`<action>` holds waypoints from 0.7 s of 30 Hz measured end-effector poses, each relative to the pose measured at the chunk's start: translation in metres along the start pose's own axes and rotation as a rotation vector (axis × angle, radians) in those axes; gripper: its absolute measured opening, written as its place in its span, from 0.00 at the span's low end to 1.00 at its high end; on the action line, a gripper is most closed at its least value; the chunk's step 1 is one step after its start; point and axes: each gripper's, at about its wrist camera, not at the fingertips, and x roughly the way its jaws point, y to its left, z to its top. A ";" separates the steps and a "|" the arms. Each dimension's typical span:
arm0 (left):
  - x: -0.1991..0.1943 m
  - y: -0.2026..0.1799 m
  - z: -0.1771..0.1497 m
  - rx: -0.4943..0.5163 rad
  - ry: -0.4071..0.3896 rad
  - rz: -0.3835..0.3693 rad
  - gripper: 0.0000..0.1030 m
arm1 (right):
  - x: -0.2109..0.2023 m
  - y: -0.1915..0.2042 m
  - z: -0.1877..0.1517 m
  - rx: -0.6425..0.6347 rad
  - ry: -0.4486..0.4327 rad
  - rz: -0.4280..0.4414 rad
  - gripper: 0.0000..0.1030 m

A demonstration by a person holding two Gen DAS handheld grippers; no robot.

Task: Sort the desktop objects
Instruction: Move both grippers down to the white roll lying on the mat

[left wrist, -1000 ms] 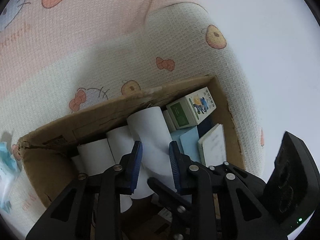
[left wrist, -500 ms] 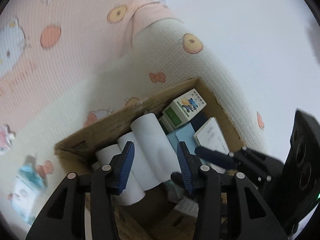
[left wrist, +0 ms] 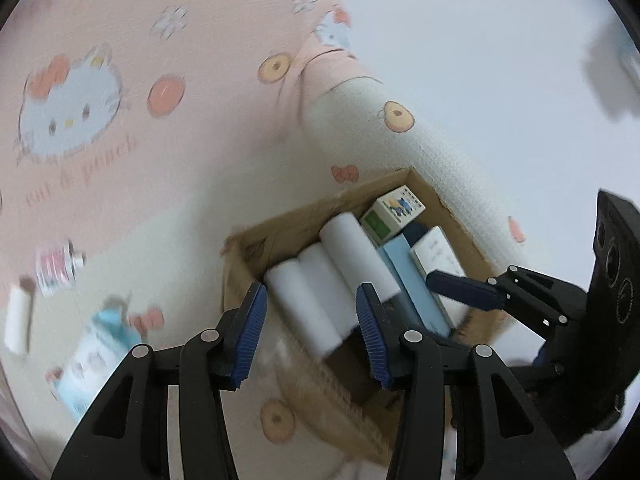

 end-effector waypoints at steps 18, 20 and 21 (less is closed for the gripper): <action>-0.090 0.173 -0.069 -0.284 -0.144 0.101 0.49 | -0.018 0.075 0.012 0.158 -0.147 0.136 0.45; -0.091 0.197 -0.077 -0.351 -0.156 0.097 0.49 | -0.011 0.085 0.018 0.156 -0.140 0.132 0.46; -0.092 0.216 -0.086 -0.406 -0.170 0.099 0.49 | -0.006 0.090 0.022 0.158 -0.133 0.130 0.46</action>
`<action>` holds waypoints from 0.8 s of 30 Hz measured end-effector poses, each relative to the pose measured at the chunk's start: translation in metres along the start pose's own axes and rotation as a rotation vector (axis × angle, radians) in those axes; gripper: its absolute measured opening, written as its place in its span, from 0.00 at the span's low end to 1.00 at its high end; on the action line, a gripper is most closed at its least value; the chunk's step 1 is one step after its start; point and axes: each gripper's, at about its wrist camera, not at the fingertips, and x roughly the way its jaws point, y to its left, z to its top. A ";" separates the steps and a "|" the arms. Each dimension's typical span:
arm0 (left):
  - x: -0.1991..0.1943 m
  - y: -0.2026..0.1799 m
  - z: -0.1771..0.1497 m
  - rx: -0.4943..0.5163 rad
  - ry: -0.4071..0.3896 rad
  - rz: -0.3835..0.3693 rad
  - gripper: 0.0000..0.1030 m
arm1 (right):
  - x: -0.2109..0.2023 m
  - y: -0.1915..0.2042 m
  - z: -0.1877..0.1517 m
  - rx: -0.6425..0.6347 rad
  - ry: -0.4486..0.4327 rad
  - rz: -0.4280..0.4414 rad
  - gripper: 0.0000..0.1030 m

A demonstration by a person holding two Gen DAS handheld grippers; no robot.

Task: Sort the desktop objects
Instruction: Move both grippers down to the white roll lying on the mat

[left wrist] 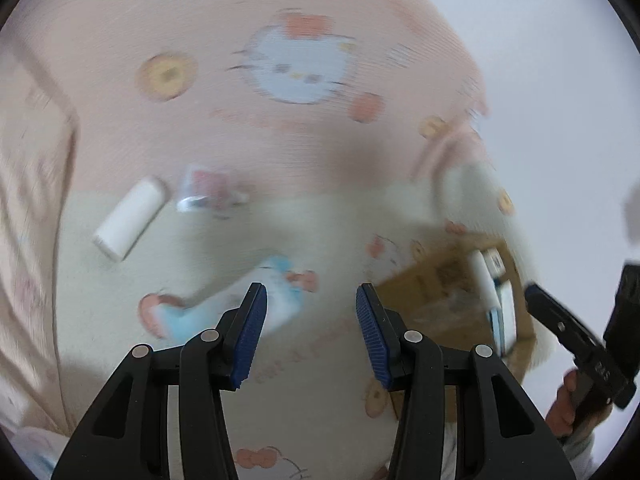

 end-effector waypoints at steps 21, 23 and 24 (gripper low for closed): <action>0.041 0.204 -0.010 -0.684 -0.101 -0.025 0.62 | 0.154 0.137 0.018 -0.179 0.299 0.202 0.46; 0.039 0.213 -0.011 -0.740 -0.124 -0.050 0.62 | 0.180 0.147 0.019 -0.146 0.351 0.219 0.46; 0.036 0.217 -0.013 -0.760 -0.140 -0.066 0.62 | 0.190 0.151 0.020 -0.138 0.365 0.217 0.46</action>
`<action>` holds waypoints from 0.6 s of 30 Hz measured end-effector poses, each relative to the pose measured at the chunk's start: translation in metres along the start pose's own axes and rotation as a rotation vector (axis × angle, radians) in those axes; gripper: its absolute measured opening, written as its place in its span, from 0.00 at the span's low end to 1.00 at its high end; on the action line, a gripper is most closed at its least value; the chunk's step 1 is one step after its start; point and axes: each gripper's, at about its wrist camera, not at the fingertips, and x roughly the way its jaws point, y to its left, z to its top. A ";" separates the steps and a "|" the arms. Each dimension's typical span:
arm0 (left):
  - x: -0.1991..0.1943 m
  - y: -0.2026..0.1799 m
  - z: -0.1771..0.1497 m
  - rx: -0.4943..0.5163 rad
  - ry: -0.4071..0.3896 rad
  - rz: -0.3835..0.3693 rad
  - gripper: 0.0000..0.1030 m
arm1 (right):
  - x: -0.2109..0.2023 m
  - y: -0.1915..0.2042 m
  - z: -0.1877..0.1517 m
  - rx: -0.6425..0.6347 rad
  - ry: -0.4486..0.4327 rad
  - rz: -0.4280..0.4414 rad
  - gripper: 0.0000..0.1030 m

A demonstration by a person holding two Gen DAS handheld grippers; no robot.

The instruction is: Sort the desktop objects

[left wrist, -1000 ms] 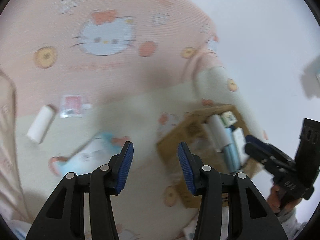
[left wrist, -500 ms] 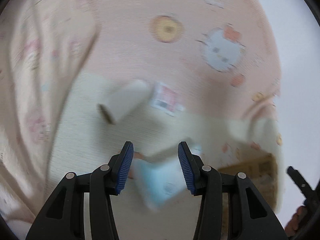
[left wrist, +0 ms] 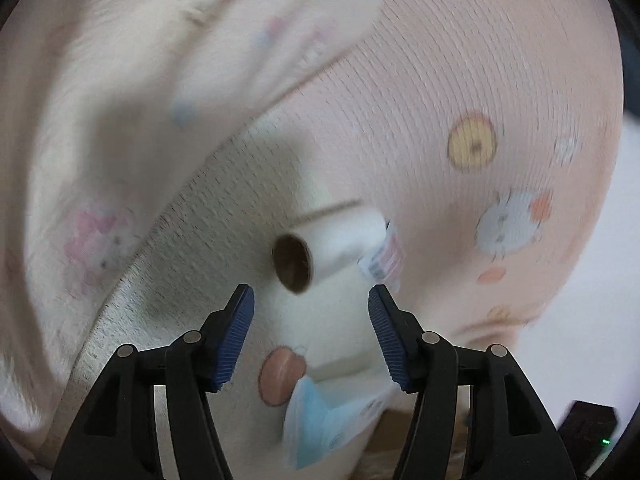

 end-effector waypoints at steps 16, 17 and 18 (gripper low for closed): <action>0.023 -0.007 0.035 0.010 0.038 -0.013 0.62 | 0.101 0.035 0.030 -0.104 0.078 -0.094 0.46; 0.026 -0.009 0.035 0.018 0.043 -0.009 0.60 | 0.103 0.036 0.029 -0.111 0.079 -0.090 0.46; 0.030 -0.010 0.036 0.017 0.057 -0.014 0.58 | 0.108 0.037 0.028 -0.121 0.082 -0.082 0.46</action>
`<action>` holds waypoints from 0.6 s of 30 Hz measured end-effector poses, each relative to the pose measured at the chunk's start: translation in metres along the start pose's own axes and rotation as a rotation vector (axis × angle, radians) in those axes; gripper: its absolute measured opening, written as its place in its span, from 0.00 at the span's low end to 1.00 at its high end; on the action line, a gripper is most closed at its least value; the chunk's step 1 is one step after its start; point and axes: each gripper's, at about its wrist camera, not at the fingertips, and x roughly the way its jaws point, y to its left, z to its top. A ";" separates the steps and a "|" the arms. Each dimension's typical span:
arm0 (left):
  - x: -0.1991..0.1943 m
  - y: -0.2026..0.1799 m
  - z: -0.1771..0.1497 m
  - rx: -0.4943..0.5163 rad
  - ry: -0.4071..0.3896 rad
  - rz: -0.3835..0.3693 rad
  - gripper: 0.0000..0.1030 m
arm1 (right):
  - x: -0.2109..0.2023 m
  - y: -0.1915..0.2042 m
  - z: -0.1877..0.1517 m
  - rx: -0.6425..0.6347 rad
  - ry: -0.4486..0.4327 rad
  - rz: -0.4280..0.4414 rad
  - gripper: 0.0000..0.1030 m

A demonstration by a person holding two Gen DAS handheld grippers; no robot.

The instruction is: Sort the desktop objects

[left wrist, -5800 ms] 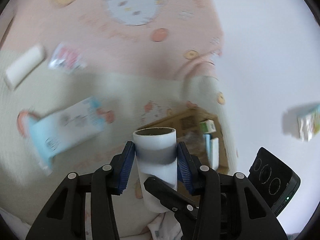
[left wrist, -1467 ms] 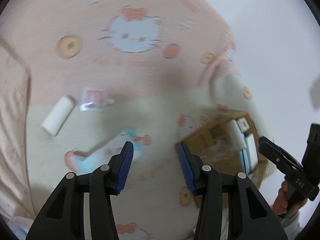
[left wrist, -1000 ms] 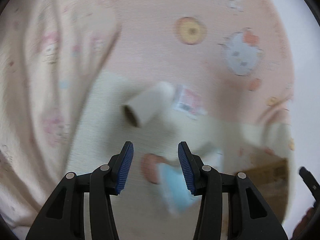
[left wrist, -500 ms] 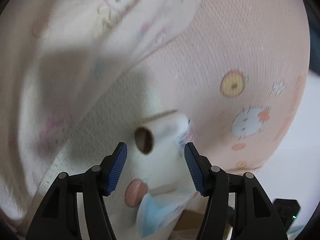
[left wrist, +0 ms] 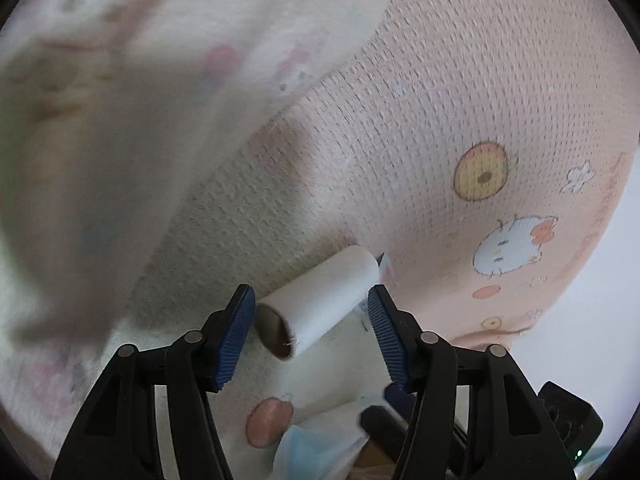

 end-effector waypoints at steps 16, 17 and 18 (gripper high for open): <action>0.036 -0.022 -0.010 0.113 0.221 -0.096 0.37 | 0.033 -0.011 0.005 0.017 0.021 0.026 0.46; 0.038 -0.024 -0.011 0.117 0.235 -0.111 0.37 | 0.035 -0.012 0.005 0.012 0.020 0.021 0.46; 0.038 -0.025 -0.012 0.122 0.236 -0.107 0.37 | 0.036 -0.013 0.004 0.010 0.017 0.012 0.46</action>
